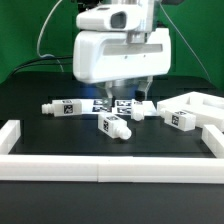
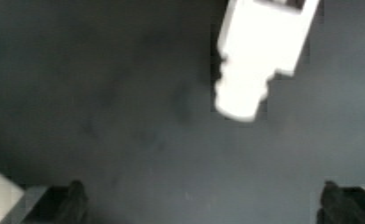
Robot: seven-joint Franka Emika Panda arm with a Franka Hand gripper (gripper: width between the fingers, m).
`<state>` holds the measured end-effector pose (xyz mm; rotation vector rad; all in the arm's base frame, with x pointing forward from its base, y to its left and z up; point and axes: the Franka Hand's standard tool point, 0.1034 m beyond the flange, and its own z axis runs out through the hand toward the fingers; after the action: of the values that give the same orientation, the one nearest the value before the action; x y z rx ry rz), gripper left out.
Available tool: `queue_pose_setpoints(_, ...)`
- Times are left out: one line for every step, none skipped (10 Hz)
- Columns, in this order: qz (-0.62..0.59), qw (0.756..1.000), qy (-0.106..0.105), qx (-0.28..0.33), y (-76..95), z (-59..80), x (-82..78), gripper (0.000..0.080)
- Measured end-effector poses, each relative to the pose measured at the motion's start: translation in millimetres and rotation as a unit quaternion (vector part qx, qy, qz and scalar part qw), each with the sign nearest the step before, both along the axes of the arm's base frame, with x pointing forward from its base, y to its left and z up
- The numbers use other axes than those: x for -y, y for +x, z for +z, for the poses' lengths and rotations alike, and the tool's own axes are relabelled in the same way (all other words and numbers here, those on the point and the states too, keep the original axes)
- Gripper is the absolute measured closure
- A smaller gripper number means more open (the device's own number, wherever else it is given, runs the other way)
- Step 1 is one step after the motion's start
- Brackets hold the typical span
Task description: Assemble one leg
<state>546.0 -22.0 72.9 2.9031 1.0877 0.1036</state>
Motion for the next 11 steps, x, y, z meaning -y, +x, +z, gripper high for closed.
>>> queue_pose_setpoints(-0.005,1.000,-0.002,0.007,-6.4,-8.5,8.7,0.0150)
queue_pose_setpoints(-0.005,1.000,-0.001,0.003,-6.4,-8.4,7.3,0.0150)
queue_pose_setpoints(-0.005,1.000,-0.001,0.003,-6.3,-8.5,7.1,0.0150)
queue_pose_setpoints(-0.005,1.000,-0.001,0.003,-6.6,-9.1,7.2,0.0150)
queue_pose_setpoints(-0.005,1.000,-0.001,0.001,-7.9,-12.2,7.3,0.0150)
queue_pose_setpoints(-0.027,1.000,0.001,-0.016,-15.3,-23.8,6.3,0.0150)
queue_pose_setpoints(-0.057,0.997,0.001,-0.044,-24.5,-33.7,1.7,0.0150)
queue_pose_setpoints(-0.077,0.995,0.000,-0.069,-32.9,-41.1,-6.1,0.0150)
queue_pose_setpoints(-0.074,0.994,0.000,-0.077,-36.9,-47.1,-8.1,0.0150)
queue_pose_setpoints(-0.078,0.994,0.003,-0.079,-38.5,-50.4,-4.2,0.0150)
queue_pose_setpoints(-0.067,0.996,0.005,-0.064,-36.9,-54.4,0.3,0.0150)
